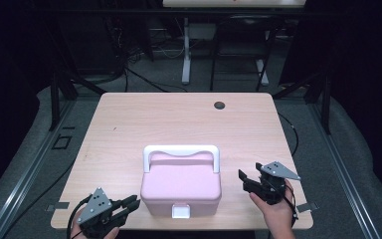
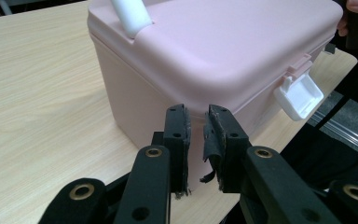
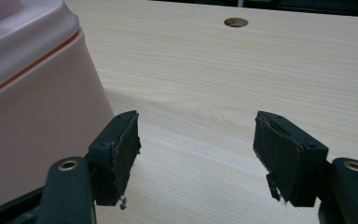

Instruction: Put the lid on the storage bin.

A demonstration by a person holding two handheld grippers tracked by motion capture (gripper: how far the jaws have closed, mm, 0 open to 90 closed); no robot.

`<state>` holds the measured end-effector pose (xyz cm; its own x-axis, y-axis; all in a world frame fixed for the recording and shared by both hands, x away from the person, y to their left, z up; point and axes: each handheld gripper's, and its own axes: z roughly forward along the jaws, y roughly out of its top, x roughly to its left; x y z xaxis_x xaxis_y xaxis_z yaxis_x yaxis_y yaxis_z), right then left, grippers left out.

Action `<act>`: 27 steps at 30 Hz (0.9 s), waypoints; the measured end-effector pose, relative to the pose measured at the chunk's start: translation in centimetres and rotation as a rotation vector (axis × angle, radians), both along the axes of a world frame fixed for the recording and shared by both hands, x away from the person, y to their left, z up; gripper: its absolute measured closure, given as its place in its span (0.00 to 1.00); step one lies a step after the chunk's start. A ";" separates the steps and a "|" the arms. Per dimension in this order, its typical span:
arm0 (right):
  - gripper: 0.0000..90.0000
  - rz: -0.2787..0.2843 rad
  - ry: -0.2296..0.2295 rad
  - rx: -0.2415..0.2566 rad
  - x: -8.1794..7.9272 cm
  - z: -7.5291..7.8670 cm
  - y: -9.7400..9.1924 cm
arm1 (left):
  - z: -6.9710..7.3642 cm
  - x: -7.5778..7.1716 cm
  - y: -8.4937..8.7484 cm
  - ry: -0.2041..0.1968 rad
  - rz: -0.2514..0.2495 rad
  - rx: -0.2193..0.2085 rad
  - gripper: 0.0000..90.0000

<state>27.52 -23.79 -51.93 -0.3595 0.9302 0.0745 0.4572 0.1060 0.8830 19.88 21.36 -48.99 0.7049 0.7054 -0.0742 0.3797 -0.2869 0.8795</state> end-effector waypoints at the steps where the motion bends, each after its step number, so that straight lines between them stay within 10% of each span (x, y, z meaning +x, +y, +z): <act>1: 0.34 0.000 0.001 0.000 0.0 0.0 0.0 | 0.0 0.0 0.0 0.001 0.003 -0.002 0.86; 27: 0.34 0.011 0.004 -0.033 0.2 -0.3 0.3 | -0.4 5.4 2.8 0.005 0.183 -0.018 0.66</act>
